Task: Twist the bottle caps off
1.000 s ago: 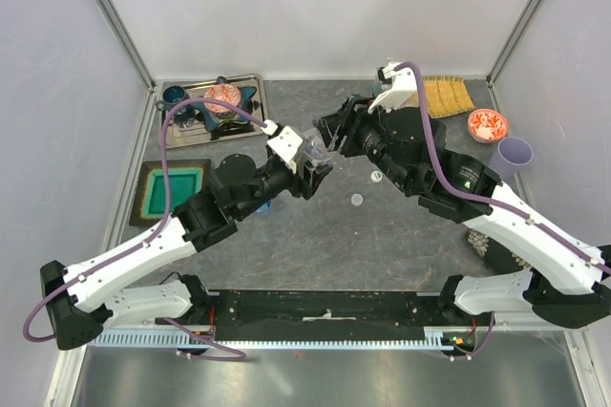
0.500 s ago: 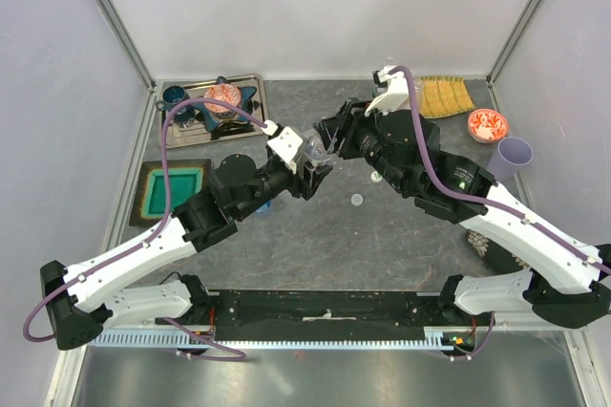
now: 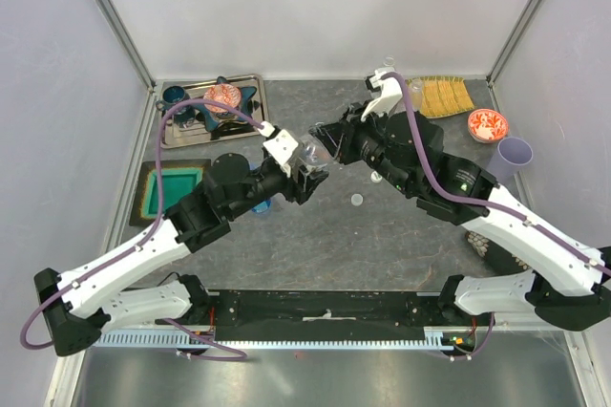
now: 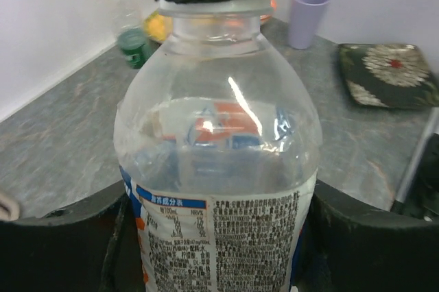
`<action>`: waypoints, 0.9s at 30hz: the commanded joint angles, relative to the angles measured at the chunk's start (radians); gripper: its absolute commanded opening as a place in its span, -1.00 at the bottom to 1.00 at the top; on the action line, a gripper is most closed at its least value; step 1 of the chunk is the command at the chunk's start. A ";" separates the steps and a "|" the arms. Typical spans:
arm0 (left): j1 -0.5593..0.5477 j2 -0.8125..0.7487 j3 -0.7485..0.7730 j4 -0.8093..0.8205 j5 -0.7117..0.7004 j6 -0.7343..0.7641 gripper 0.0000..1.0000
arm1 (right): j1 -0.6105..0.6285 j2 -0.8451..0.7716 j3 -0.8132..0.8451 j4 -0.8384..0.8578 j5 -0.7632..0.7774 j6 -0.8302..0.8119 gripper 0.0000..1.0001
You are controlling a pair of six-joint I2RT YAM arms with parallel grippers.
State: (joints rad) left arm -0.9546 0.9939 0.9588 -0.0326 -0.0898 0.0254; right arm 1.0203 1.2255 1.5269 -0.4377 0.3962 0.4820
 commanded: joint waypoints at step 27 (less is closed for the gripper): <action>0.350 0.127 0.097 0.588 1.424 -0.729 -0.08 | 0.000 -0.310 -0.113 -0.184 -0.893 -0.546 -1.00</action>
State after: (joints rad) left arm -0.6491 1.1332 1.0397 0.4061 1.3693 -0.5785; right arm 1.0103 0.9630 1.4376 -0.4129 -0.3576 0.0078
